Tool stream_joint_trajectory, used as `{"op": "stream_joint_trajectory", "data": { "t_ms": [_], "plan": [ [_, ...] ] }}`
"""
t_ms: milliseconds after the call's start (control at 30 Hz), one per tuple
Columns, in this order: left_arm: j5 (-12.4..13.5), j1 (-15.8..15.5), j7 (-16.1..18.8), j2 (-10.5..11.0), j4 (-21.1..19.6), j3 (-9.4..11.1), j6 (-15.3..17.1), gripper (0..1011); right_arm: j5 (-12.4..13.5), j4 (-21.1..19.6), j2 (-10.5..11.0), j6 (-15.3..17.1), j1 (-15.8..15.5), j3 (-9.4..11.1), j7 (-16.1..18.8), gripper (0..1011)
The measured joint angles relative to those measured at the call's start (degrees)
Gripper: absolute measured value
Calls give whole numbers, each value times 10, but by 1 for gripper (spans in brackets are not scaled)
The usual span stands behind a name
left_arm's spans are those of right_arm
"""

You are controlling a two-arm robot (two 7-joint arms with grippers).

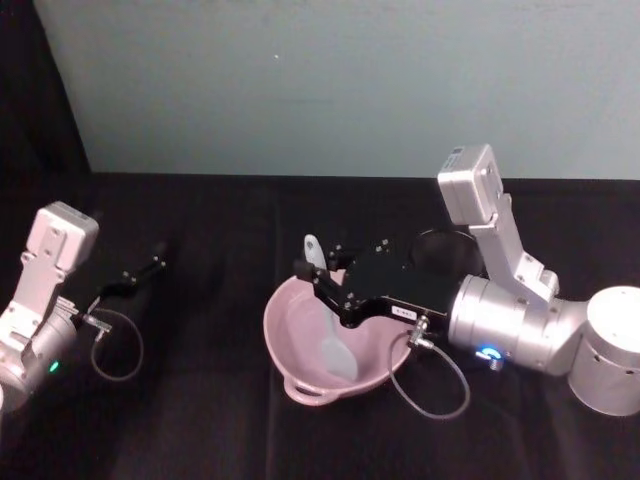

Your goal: Use the one hand to pick up the spoon and stir the clear water in the bowl.

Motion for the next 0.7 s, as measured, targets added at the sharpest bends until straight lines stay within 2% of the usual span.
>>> {"op": "stream_joint_trajectory", "data": {
  "t_ms": [300, 467, 600, 700],
  "plan": [
    [0, 0, 0, 0, 0, 0, 0, 1005, 1, -52, 46, 60, -5, 1, -15, 121],
    [0, 0, 0, 0, 0, 0, 0, 1005, 2, -64, 59, 77, -3, 1, -15, 121],
    [0, 0, 0, 0, 0, 0, 0, 1005, 3, -67, 63, 73, -3, 4, -19, 121],
    [0, 0, 0, 0, 0, 0, 0, 1005, 3, -62, 58, 47, -6, 8, -21, 121]
  ]
}}
